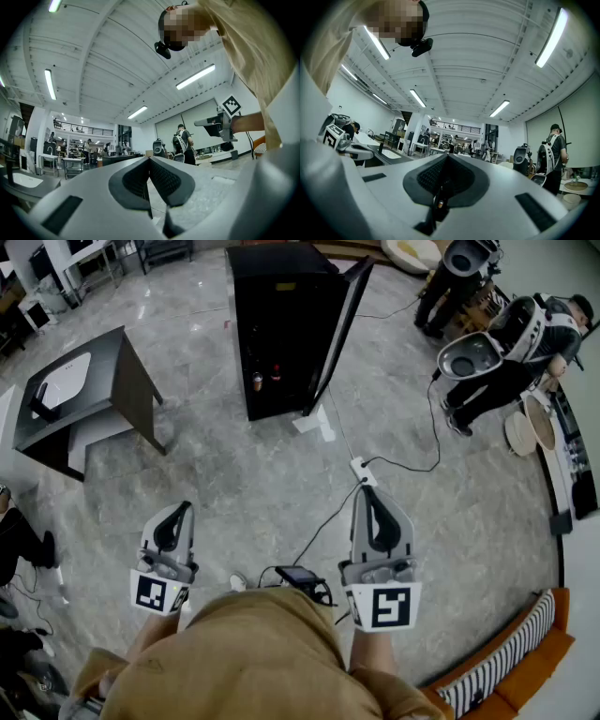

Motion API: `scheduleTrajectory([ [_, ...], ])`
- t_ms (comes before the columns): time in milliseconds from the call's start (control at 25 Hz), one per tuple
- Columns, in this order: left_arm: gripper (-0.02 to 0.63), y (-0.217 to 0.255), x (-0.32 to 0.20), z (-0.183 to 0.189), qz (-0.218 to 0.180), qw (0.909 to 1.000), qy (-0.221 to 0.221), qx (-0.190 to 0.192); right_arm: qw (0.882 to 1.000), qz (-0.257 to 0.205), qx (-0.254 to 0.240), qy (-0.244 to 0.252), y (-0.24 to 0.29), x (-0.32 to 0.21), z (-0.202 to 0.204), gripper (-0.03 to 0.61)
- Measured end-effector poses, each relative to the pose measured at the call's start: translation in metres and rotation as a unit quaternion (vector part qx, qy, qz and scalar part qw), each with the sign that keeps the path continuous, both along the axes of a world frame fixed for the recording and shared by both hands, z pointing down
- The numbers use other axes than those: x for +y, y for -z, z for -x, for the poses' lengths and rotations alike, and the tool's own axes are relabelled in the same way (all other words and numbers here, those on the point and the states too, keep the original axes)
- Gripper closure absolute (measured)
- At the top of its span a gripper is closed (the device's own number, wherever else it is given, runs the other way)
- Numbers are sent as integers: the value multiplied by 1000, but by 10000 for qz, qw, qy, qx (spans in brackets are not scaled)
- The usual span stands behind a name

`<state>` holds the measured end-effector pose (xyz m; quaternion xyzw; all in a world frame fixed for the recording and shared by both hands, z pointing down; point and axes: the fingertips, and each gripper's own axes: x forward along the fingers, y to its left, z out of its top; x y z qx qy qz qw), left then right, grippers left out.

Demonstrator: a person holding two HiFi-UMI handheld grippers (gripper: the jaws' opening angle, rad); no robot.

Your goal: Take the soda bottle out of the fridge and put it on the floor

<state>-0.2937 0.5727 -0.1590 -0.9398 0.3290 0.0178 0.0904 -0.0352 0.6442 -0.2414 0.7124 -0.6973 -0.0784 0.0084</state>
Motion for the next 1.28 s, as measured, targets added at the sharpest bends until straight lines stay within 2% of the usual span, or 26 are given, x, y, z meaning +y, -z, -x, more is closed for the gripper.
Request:
scheduleTrajectory([
  [400,611,1,-1,-24,-2,9999,102,-35,9998,-70,-75,147,0,-5,-23,578],
  [640,612,-9,2,-51,73,9997,248,-15,9988,-153,-108,449,-12,4,-49,577],
  [920,611,-3,3,-83,-109,9984,561,52,9968,-122,-126,776,-23,7,-71,577],
  [1040,611,-7,3,-92,-87,9984,553,0,9968,-178,-318,707,-25,6,-81,577],
  [1280,611,-17,-15,-102,23,9990,441,-41,9974,-177,-325,620,-29,-10,-93,577],
])
